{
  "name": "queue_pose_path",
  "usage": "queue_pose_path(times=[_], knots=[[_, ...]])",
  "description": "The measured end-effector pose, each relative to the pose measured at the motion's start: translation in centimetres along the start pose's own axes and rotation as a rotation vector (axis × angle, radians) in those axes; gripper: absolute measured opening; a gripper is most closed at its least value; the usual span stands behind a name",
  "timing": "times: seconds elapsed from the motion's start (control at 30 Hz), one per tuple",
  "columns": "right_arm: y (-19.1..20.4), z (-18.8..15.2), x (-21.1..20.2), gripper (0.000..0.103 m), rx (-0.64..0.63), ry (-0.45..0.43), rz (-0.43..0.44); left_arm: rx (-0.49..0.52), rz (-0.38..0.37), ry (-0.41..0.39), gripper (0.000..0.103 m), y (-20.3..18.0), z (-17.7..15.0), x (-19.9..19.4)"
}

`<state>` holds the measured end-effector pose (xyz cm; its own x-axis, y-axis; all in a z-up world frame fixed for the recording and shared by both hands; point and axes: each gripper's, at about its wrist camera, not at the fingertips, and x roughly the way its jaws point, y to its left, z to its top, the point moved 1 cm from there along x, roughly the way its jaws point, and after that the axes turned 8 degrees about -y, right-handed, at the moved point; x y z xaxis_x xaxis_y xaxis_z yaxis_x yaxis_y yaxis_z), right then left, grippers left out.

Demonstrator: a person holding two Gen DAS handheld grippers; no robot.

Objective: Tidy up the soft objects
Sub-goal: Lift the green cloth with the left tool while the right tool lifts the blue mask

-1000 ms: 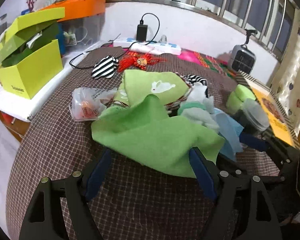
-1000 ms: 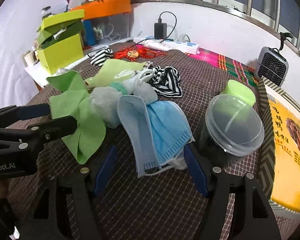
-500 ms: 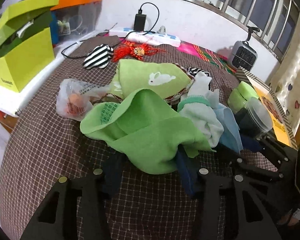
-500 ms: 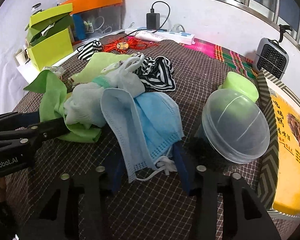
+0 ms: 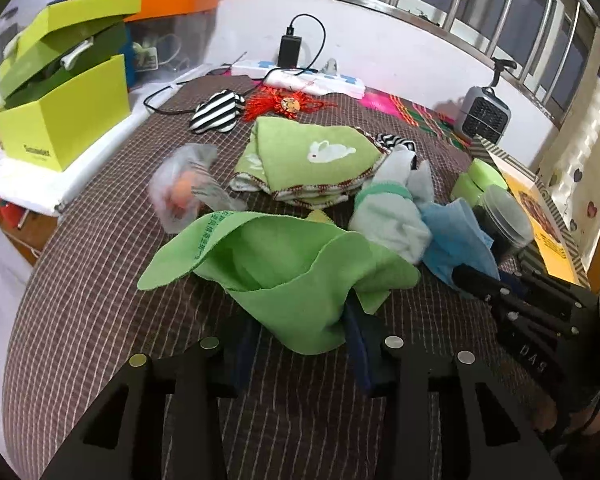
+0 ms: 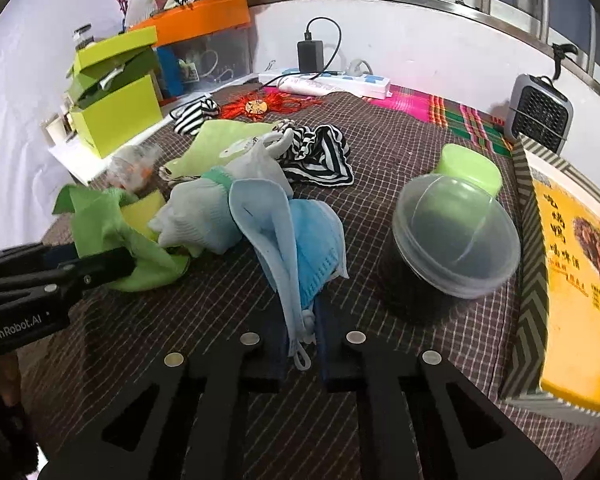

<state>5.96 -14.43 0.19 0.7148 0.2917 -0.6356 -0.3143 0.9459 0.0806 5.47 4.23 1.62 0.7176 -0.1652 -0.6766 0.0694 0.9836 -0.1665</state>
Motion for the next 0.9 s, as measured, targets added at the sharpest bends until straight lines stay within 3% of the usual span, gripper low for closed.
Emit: queue_pose_path(times=[0.23,0.4,0.53,0.63,0.7,0.73,0.9], knots=[[-0.4,-1.0,-2.8,0.011,0.046,-0.024,0.043,0.031,-0.063,-0.003,0.038,-0.9,-2.0,-2.3],[-0.8,-2.0,-3.8,0.011,0.060,-0.014,0.037,0.146,-0.095,0.046,0.040,-2.8,-4.2,-2.9],[-1.1,-2.7,-4.3,0.011,0.070,-0.009,0.030,0.106,-0.130,0.052,0.041,-2.4,-4.8,-3.5],[-1.1,-3.0,-5.0,0.011,0.073,-0.020,0.033,0.094,-0.135,0.012,0.040,-2.3,-4.9,-4.7],[-1.2,-3.0,-5.2,0.011,0.075,-0.029,0.033,0.105,-0.116,-0.016,0.032,-2.3,-5.2,-5.6],[-1.2,-3.0,-5.3,0.011,0.076,-0.030,0.034,0.118,-0.100,-0.028,0.023,-2.3,-5.4,-5.8],[-1.1,-3.4,-5.2,0.011,0.078,-0.023,0.045,0.074,-0.099,-0.017,0.020,-2.1,-5.6,-5.3]])
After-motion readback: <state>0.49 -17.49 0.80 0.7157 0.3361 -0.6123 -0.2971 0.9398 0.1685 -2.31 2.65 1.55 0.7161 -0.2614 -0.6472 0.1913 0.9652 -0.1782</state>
